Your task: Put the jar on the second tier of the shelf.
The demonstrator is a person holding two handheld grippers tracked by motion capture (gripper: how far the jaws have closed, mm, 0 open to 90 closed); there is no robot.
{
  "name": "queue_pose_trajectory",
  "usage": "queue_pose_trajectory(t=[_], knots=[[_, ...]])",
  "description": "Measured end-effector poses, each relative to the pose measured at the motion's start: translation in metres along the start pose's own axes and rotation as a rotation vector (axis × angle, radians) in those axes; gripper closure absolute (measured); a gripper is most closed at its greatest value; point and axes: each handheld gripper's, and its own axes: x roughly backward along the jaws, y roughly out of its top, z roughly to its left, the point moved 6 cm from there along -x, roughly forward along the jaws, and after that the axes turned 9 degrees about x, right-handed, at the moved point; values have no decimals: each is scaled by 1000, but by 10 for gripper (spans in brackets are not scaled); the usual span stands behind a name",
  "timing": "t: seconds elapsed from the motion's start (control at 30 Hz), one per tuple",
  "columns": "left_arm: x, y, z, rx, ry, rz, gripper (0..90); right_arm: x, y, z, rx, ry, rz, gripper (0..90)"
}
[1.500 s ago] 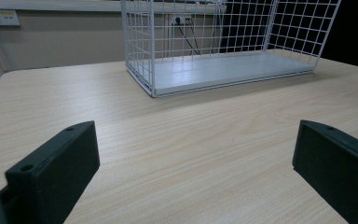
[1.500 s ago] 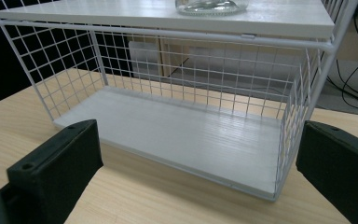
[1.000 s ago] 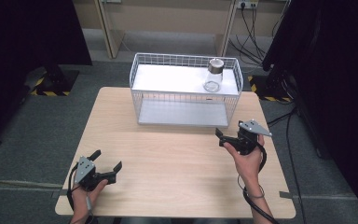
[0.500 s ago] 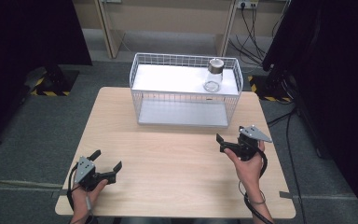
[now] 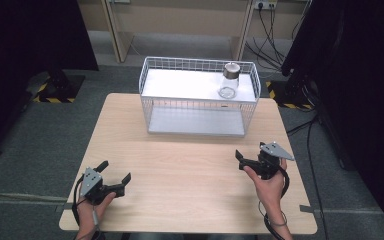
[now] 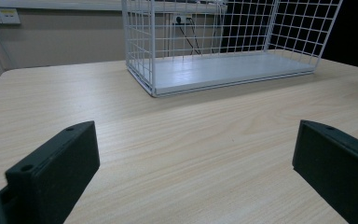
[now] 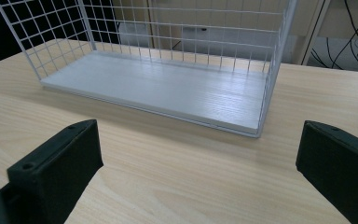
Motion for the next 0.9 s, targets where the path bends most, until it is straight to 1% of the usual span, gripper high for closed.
queue_pose_trajectory(t=[0.2, 0.43, 0.9], knots=[[0, 0, 0, 0, 0, 1, 2, 2, -9, -1, 0, -9, 7, 5], [0, 0, 0, 1, 0, 0, 2, 5, -16, -2, 3, -17, -7, 6], [0, 0, 0, 1, 1, 1, 2, 8, -32, -4, -8, -29, 3, 6]])
